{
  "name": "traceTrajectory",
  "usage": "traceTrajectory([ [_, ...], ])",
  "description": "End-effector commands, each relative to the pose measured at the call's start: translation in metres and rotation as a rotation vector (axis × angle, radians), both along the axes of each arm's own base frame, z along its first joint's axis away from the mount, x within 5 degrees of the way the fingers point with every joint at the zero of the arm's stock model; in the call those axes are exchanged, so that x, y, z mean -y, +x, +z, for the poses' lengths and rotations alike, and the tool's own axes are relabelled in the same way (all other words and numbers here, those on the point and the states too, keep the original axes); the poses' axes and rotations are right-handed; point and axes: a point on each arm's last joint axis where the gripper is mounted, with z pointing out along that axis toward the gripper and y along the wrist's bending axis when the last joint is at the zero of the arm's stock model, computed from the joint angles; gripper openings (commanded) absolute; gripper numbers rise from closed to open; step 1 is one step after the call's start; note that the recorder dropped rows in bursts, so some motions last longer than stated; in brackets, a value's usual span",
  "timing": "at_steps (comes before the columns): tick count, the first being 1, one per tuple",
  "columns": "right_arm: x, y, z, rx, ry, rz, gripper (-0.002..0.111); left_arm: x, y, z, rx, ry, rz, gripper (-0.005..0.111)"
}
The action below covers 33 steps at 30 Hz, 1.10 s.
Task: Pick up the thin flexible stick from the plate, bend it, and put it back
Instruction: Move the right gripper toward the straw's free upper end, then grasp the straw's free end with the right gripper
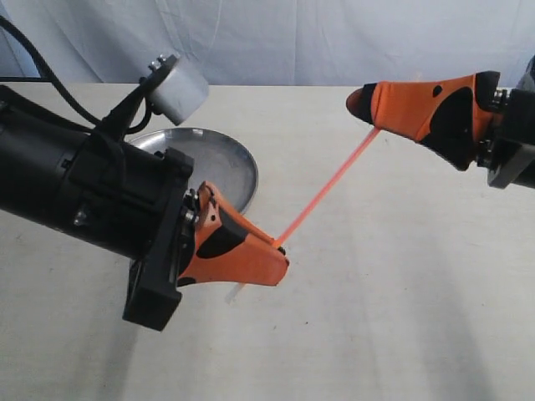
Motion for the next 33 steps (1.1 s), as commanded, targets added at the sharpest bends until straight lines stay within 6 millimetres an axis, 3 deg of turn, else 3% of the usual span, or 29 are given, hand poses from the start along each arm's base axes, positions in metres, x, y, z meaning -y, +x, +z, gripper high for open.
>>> traceTrajectory([
  [1, 0.001, 0.002, 0.0, 0.035, -0.039, -0.015, 0.0, 0.0, -0.001, 0.002, 0.031, -0.015, -0.002, 0.0],
  [6, 0.001, 0.005, -0.006, 0.021, -0.097, -0.046, 0.0, 0.001, 0.0, 0.002, 0.062, -0.024, -0.003, 0.0],
  [15, -0.031, 0.011, -0.027, 0.007, -0.244, 0.009, -0.001, 0.002, 0.006, 0.005, 0.107, -0.052, 0.037, 0.0],
  [33, -0.034, 0.013, -0.034, 0.022, -0.291, 0.035, -0.001, 0.006, 0.015, 0.014, 0.248, -0.151, 0.09, 0.0],
])
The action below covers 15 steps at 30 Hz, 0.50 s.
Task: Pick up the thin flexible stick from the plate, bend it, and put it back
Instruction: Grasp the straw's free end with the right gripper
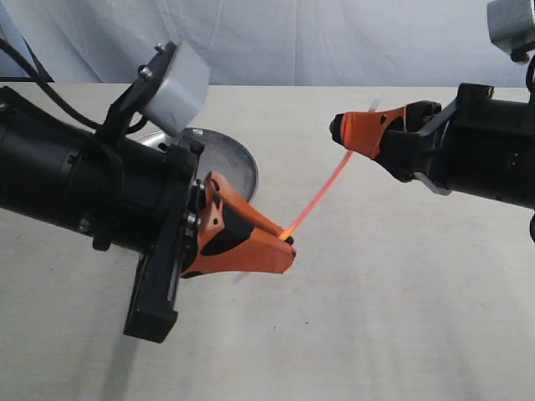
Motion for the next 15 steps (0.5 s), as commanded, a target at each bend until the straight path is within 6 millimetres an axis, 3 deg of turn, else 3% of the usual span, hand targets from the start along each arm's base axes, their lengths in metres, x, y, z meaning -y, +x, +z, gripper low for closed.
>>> traceTrajectory([
  [1, -0.011, -0.007, -0.007, 0.012, -0.029, 0.163, -0.001, 0.003, 0.011, 0.013, 0.012, -0.098, 0.13, 0.0],
  [15, -0.016, -0.009, -0.007, 0.034, -0.007, 0.236, -0.001, 0.001, 0.023, 0.011, 0.058, -0.076, 0.258, 0.0],
])
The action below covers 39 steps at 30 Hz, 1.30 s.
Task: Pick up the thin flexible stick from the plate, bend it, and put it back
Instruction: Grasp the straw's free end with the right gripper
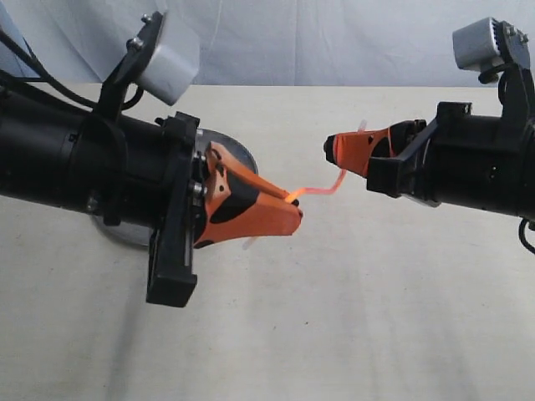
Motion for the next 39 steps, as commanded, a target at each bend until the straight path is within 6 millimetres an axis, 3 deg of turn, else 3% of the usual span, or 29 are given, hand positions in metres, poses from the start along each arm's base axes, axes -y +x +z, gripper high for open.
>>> traceTrajectory([
  [1, -0.014, -0.017, 0.005, 0.035, 0.055, 0.222, -0.001, 0.0, 0.016, 0.006, 0.027, -0.03, 0.17, 0.0],
  [39, -0.019, -0.028, 0.006, 0.168, -0.008, 0.402, -0.001, 0.0, 0.019, 0.005, -0.026, -0.039, 0.223, 0.0],
])
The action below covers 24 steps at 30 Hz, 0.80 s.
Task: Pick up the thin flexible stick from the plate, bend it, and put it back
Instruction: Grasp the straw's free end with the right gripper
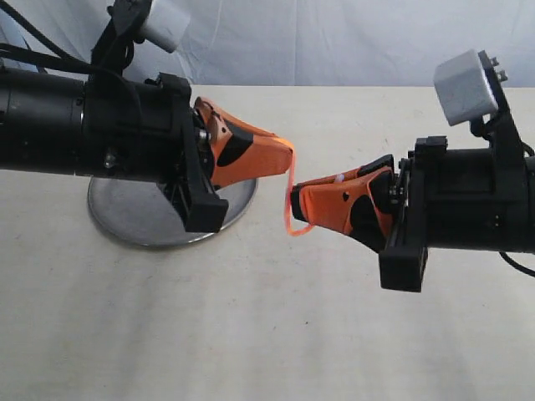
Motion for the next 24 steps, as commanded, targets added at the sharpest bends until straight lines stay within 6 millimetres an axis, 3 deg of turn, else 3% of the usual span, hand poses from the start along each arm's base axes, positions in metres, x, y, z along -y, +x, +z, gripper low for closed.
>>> traceTrajectory([
  [1, -0.004, -0.006, 0.006, 0.047, 0.02, 0.074, -0.001, 0.001, 0.001, -0.001, -0.025, -0.007, 0.011, 0.0],
  [24, -0.003, -0.006, 0.001, 0.094, -0.055, 0.09, -0.001, 0.003, -0.009, -0.002, -0.103, -0.017, -0.08, 0.0],
])
